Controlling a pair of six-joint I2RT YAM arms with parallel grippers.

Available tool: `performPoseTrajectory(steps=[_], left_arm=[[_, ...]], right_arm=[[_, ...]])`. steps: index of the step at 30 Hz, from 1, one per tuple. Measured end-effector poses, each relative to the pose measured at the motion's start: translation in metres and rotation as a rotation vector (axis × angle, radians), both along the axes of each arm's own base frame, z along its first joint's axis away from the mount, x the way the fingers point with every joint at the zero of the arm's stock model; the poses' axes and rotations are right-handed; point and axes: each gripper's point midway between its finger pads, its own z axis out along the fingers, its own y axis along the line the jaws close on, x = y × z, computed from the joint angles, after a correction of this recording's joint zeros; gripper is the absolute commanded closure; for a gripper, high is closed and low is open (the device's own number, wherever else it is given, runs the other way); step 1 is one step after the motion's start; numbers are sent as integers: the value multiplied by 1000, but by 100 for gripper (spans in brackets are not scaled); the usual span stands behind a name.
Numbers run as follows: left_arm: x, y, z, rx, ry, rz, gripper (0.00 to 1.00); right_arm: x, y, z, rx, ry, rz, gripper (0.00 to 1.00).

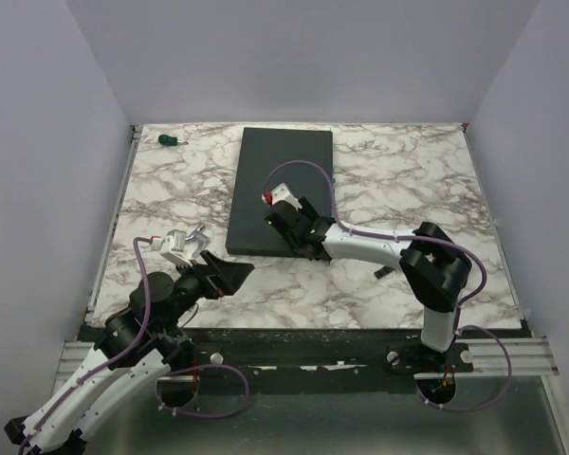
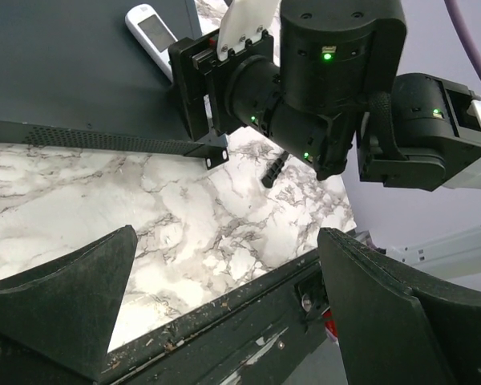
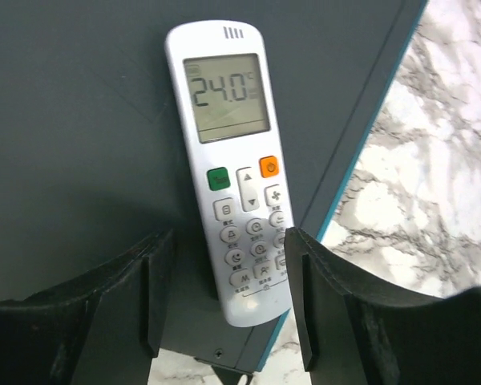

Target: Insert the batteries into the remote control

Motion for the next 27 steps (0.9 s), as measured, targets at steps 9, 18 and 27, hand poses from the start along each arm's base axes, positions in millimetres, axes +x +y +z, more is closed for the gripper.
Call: performPoseTrajectory(steps=[9,18,27], left_arm=[[-1,2,-11,31,41,8,1],[4,15,-27,119,58,61,1],[6,28,-32,127,0,111,1]], right_arm=[[-25,20,34,254,43,106,25],[-80,7,120,680,-21,242,0],[-152,-52,78,886,68,243,0]])
